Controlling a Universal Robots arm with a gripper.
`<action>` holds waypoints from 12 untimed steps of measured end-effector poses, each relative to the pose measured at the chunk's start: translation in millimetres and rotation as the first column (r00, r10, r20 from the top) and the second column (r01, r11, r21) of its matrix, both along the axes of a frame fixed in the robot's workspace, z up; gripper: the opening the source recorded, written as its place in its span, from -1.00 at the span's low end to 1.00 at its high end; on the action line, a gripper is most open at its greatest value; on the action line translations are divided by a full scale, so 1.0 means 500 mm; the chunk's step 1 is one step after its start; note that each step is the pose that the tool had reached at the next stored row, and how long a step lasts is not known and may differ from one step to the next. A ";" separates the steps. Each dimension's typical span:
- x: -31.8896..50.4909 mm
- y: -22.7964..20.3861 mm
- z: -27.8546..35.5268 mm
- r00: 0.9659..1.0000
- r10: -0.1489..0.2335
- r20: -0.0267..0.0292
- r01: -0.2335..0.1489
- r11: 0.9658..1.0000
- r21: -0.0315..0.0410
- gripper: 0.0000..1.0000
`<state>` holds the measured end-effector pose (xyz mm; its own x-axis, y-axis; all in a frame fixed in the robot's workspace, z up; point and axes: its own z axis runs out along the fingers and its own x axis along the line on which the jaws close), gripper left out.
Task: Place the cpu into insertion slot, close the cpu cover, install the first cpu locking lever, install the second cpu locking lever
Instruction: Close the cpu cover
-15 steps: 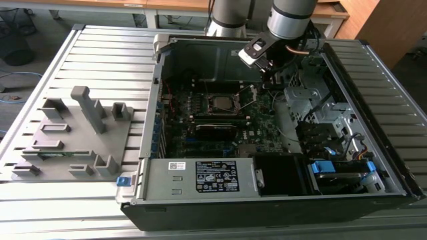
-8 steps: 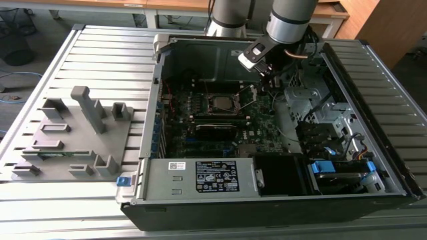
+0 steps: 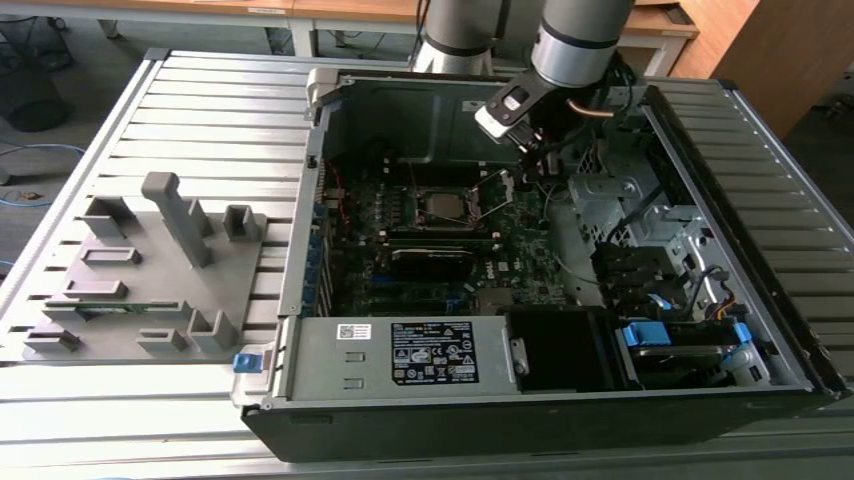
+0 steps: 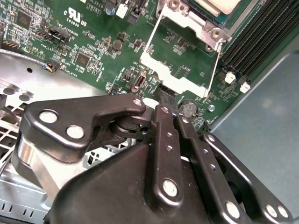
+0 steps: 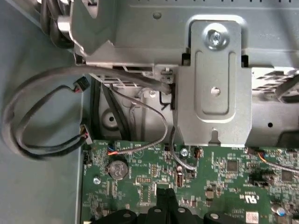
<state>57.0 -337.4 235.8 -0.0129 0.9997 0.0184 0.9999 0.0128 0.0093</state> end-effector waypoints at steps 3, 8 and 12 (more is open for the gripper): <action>-0.011 0.0000 0.000 1.000 0.000 0.002 0.000 1.000 0.000 -0.79; -0.036 0.0000 0.000 1.000 0.000 0.014 0.000 1.000 0.000 -0.79; -0.064 -0.0001 0.000 1.000 0.000 0.030 0.000 1.000 0.000 -0.79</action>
<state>24.9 -337.4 235.8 -0.0135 0.9997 0.0180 0.9992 0.0128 0.0389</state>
